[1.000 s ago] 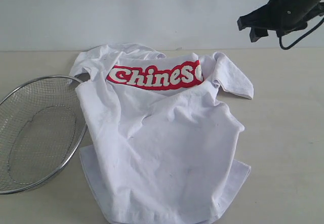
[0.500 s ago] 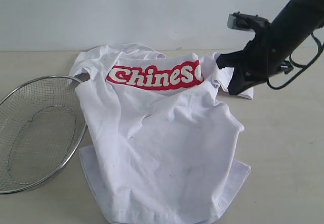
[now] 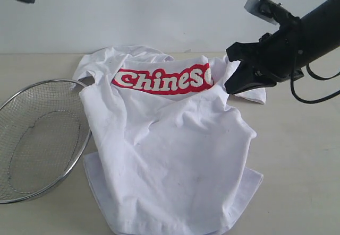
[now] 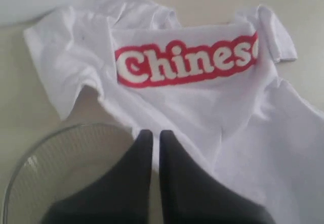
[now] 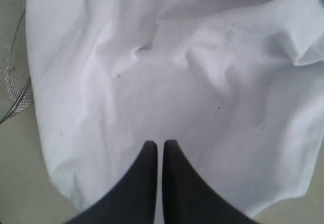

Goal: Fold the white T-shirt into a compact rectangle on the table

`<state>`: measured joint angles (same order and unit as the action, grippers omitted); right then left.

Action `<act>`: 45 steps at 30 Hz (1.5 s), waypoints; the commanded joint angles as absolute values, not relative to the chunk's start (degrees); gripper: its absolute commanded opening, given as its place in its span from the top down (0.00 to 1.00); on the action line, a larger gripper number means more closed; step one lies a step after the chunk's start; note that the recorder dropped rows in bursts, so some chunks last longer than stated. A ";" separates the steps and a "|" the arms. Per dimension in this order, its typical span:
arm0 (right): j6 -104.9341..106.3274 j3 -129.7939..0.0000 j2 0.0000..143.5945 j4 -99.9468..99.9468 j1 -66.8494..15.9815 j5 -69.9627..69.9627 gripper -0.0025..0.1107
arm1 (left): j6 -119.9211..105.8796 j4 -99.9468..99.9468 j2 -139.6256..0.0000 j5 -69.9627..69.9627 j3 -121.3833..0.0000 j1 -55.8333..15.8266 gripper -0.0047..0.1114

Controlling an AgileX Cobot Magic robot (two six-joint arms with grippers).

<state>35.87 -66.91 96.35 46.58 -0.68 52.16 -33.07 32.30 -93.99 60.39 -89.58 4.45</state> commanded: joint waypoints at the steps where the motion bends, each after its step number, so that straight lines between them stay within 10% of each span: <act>1: 37.63 -66.68 95.98 47.82 -1.43 53.34 0.98 | -29.10 32.26 -93.32 55.32 -80.22 7.33 0.92; 8: 38.81 -66.68 95.98 47.91 -3.02 53.12 0.98 | -21.85 28.71 -96.59 52.68 -73.85 10.83 0.89; 17: 39.30 -66.68 95.98 47.81 -4.59 53.04 0.98 | -12.20 12.74 -97.52 53.24 -73.96 11.37 0.36; 37: 40.26 -66.68 95.98 47.68 -4.59 53.31 0.98 | -11.42 10.65 -109.70 46.65 -73.96 11.37 0.40; 45: 40.62 -66.68 95.98 47.79 -4.59 52.96 0.98 | -11.15 9.55 -114.33 42.36 -74.21 11.37 0.89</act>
<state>40.06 -66.79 96.35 47.91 -4.54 52.92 -11.43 9.59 -114.38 44.62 -74.00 11.27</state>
